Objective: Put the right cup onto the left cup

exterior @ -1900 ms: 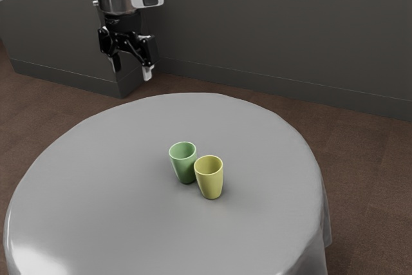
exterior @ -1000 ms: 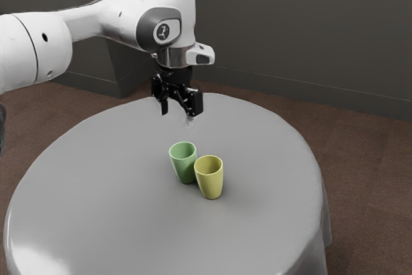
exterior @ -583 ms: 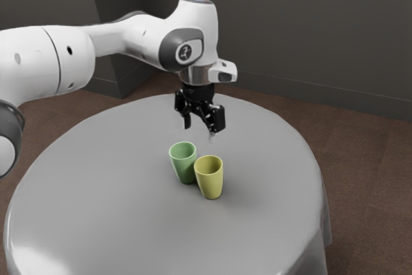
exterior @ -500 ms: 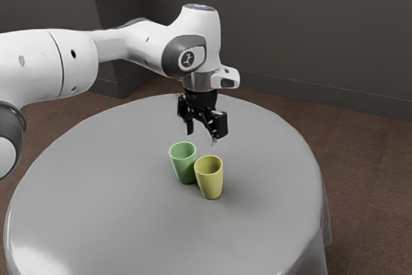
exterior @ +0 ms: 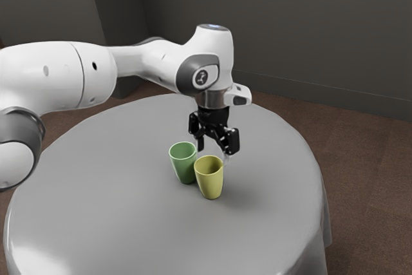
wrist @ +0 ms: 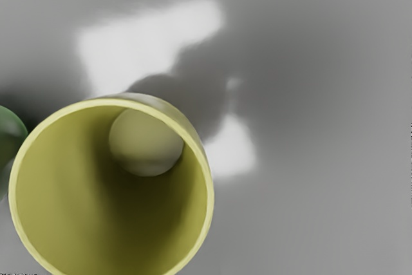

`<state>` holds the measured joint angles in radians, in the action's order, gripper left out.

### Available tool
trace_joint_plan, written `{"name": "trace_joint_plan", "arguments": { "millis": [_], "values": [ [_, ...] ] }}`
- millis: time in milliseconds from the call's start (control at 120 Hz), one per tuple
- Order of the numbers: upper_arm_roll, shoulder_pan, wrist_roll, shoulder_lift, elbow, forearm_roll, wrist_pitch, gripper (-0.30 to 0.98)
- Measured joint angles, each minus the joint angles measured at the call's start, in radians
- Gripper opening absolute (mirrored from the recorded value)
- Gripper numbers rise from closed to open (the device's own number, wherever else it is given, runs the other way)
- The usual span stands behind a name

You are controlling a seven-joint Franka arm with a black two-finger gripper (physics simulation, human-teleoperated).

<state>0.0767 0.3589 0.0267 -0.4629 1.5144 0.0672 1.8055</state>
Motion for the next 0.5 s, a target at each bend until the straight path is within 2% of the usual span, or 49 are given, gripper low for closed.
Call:
{"name": "trace_joint_plan", "arguments": {
  "millis": [500],
  "values": [
    [0.005, -0.005, 0.109, -0.104, -0.069, 0.012, 0.014, 0.69]
  ]
}}
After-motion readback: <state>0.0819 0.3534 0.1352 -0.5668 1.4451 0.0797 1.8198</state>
